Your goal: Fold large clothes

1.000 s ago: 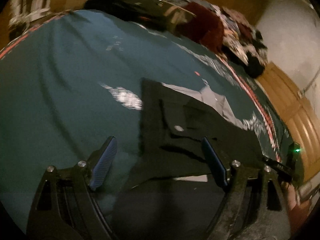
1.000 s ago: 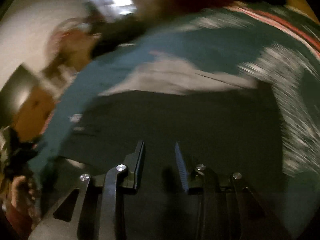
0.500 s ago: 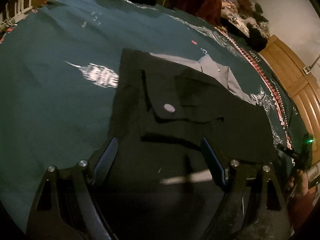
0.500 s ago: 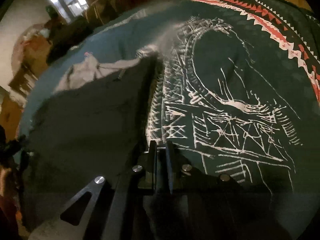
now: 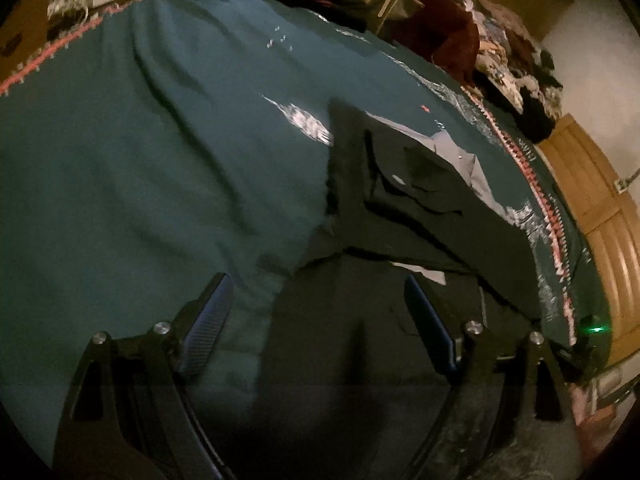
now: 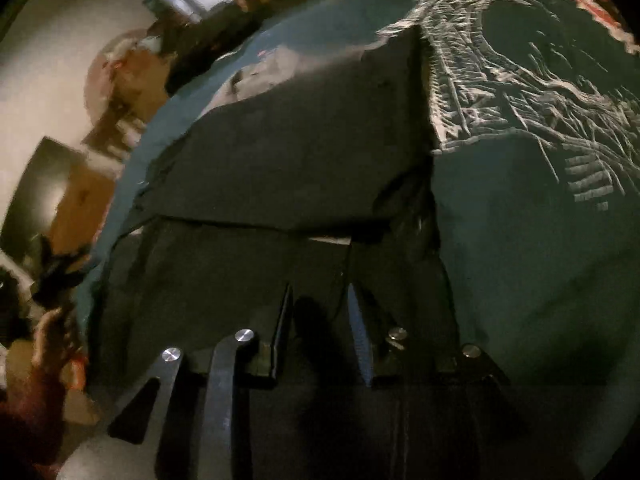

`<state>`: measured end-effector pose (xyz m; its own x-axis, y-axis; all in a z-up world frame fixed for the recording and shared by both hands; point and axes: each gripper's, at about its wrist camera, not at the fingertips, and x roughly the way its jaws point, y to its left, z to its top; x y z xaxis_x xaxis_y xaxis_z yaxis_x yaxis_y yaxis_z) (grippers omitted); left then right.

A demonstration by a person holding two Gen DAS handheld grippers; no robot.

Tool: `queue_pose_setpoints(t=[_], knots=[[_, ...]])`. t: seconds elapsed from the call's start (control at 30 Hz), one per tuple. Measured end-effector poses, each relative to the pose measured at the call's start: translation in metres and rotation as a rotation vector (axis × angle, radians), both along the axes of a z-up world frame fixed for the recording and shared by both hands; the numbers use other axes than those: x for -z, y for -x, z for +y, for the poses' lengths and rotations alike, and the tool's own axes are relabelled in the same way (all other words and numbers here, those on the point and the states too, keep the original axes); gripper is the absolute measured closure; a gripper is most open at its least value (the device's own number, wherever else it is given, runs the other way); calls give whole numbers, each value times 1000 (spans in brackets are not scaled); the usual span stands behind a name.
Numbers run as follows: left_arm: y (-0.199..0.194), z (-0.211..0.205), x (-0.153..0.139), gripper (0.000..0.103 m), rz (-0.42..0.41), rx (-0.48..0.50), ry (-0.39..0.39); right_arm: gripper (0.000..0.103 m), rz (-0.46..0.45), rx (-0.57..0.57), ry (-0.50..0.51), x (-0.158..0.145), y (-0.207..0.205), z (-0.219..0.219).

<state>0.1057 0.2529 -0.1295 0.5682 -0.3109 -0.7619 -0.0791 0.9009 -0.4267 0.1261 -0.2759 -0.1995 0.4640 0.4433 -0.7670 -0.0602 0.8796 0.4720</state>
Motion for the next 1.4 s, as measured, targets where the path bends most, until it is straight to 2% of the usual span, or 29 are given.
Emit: queue_pose_setpoints(t=[0.03, 0.07, 0.17, 0.23, 0.33, 0.4, 0.47, 0.5, 0.53, 0.57, 0.67, 0.73, 0.8, 0.83, 0.87, 0.93, 1.0, 1.07, 1.1, 1.13, 1.2, 1.23, 1.3, 1.37, 1.4], knots=[[-3, -5, 0, 17, -3, 5, 17, 94, -19, 72, 8, 1, -4, -3], [-6, -12, -1, 17, -12, 15, 27, 98, -29, 116, 1, 1, -7, -6], [-13, -26, -7, 17, -33, 52, 28, 103, -56, 185, 89, 4, -20, -5], [-15, -29, -7, 17, -33, 68, 23, 103, -67, 224, 94, 7, -20, -10], [-11, -19, -5, 17, -32, 55, 26, 103, -83, 368, -20, 10, 4, -41], [-6, -9, -2, 17, -21, 31, 27, 103, -86, 404, -75, 14, 15, -51], [-1, 1, 2, 17, -9, 12, 22, 103, -77, 377, -37, 9, 14, -43], [2, 6, 2, 17, -9, 5, 17, 103, -35, 317, -33, 7, 10, -36], [5, 10, 0, 17, -11, 1, 6, 100, -21, 278, -24, 3, 12, -30], [6, 11, 0, 17, -13, 2, -3, 91, -26, 217, 34, -10, 14, -19], [-9, -1, -6, 17, -20, 49, -33, 90, -123, 161, 63, -41, 14, -3], [-25, -23, -15, 17, -55, 113, -42, 90, -155, 154, 68, -47, 3, -3], [-44, -47, -19, 17, -77, 172, -43, 90, -133, 150, 109, -34, -15, -7], [-53, -59, -21, 17, -88, 198, -53, 99, -88, 140, 132, -19, -25, -8], [-63, -74, -22, 17, -100, 234, -66, 103, 7, 127, 98, 6, -33, -15], [-82, -96, -21, 17, -106, 286, -86, 103, -21, 137, 38, 7, -34, -21], [-102, -111, -10, 16, -67, 306, -124, 103, -27, 125, 60, 3, -32, -20], [-120, -114, 17, 17, 32, 282, -253, 103, -29, 116, 85, 4, -33, -17], [-124, -108, 32, 20, 94, 267, -289, 103, -29, 113, 83, 4, -34, -17], [-121, -98, 39, 21, 111, 265, -269, 103, -27, 109, 78, 4, -34, -18], [-100, -77, 29, 21, 83, 276, -209, 103, -10, 91, 58, 2, -32, -23], [-83, -66, 20, 21, 71, 275, -208, 103, 7, 76, 48, -1, -27, -28], [-51, -47, 10, 17, 65, 281, -185, 93, 51, 47, 40, -8, 0, -30], [-16, -25, 5, 17, 62, 290, -109, 72, 59, 9, -1, -16, 37, -39], [3, -14, 2, 17, 63, 286, -80, 66, 65, -13, -16, -20, 54, -41]])
